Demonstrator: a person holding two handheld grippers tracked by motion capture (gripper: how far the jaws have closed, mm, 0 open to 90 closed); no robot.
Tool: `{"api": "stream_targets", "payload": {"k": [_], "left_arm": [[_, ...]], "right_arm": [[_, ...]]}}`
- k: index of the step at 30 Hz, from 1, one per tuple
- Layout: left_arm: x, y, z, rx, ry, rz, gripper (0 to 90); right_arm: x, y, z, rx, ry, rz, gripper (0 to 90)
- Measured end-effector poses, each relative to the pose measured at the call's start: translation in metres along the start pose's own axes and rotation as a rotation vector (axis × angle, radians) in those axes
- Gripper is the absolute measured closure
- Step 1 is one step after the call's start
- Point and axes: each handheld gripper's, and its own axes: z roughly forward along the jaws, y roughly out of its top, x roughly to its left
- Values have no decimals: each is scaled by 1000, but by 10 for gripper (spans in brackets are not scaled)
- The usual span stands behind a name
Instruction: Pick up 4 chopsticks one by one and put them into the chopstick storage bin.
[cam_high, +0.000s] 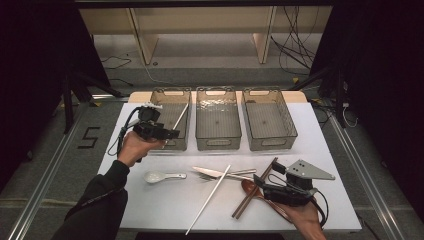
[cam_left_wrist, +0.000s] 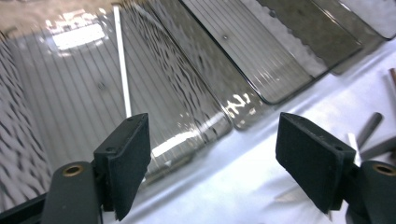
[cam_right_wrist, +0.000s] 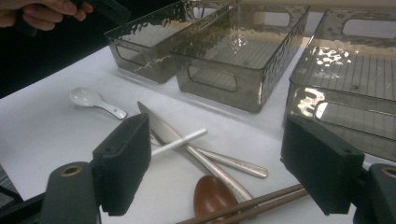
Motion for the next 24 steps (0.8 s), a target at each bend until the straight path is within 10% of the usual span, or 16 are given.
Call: {"api": "stream_targets", "payload": {"k": [24], "left_arm": [[-63, -56, 10, 101, -47, 91, 171]], "right_arm": [[1, 1, 0, 0, -4, -6, 252]]}}
